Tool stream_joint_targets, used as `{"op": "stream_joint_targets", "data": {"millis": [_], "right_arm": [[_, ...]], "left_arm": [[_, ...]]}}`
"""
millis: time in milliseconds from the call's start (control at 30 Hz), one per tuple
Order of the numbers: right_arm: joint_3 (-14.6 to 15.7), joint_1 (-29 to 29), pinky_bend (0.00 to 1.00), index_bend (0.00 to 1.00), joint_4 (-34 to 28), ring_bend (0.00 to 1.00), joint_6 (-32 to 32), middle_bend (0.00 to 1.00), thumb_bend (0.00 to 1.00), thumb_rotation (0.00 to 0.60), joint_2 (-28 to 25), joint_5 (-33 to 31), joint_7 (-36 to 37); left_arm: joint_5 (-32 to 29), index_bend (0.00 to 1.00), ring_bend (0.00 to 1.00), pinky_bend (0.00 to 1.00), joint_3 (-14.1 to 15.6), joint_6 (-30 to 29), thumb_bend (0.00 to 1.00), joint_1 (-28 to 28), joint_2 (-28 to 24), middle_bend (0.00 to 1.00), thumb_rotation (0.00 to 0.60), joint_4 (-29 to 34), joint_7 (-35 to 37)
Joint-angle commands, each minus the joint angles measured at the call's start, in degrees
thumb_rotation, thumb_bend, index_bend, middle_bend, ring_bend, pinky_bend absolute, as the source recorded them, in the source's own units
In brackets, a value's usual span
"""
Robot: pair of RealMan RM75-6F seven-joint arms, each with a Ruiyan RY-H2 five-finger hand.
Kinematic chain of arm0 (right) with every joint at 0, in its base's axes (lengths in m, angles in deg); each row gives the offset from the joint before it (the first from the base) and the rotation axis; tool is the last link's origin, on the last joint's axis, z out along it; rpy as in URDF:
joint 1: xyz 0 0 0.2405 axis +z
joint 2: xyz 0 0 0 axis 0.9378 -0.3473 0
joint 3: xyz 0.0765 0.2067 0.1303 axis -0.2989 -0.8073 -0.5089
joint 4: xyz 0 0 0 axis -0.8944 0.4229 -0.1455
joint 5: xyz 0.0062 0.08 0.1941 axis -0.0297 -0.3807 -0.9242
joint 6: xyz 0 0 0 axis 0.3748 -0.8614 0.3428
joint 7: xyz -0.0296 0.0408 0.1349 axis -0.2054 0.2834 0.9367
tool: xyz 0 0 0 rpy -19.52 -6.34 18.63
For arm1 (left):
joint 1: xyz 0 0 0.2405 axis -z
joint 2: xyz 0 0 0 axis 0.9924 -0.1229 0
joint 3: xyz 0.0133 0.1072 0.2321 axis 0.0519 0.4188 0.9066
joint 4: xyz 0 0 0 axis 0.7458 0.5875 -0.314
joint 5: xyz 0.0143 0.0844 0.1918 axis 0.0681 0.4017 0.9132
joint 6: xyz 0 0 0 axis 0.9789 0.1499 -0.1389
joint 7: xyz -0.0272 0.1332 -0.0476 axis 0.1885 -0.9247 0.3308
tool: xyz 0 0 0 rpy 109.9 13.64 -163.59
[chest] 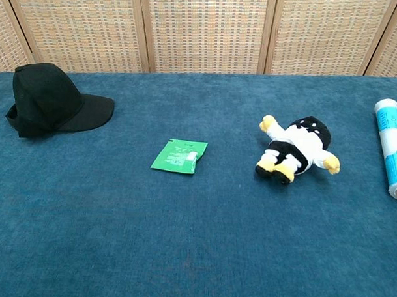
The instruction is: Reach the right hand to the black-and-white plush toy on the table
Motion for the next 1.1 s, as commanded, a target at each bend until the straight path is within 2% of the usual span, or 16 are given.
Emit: {"op": "stream_joint_targets", "data": {"millis": [33,800,1100], "right_arm": [[0.05,0.03,0.0,0.0,-0.05,0.0,0.24,0.0,0.16,0.6,-0.01,-0.13,0.03],[0.34,0.14,0.0,0.0,-0.92,0.0,0.27,0.0,0.16,0.6,0.17,0.71,-0.21],[0.65,0.05,0.0,0.05,-1.27,0.0,0.09,0.0,0.16,0.6,0.18,1.32,-0.42]], "left_arm": [[0.02,0.0,0.0,0.0,-0.01,-0.06,0.16,-0.04,-0.01,0.0,0.6,0.02,0.05],[0.02,0.0,0.0,0.0,-0.06,-0.16,0.16,-0.18,-0.22,0.0,0.6,0.04,0.41],[0.36,0.0,0.0,0.0,-0.03,-0.59,0.16,-0.36,-0.21,0.0,0.6,0.34,0.1]]}}
